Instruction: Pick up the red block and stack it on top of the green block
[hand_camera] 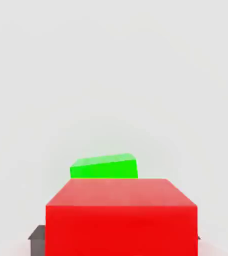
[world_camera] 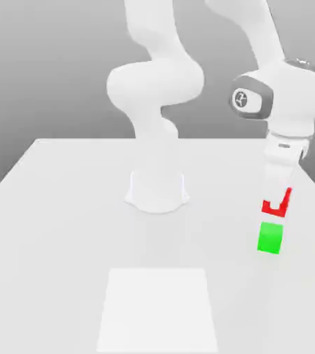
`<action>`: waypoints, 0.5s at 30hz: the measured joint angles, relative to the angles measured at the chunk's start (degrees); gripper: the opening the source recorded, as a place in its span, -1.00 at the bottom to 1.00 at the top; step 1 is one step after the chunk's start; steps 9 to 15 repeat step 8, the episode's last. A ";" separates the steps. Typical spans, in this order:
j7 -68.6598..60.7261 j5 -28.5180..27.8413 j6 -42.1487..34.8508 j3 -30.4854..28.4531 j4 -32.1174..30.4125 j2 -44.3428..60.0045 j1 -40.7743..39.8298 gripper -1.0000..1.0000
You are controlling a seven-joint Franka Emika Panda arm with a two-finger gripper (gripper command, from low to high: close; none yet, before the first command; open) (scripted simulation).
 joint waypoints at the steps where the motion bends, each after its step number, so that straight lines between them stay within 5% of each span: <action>1: 1.02 -1.51 1.54 0.15 0.03 1.64 -0.51 -1.00; 5: 7.14 -10.29 8.04 -1.01 0.07 8.70 -1.90 -1.00; 6: 8.08 -11.65 8.88 -1.34 0.07 9.63 -2.03 1.00; 15: 8.08 -11.65 8.88 -1.34 0.07 9.63 -2.05 1.00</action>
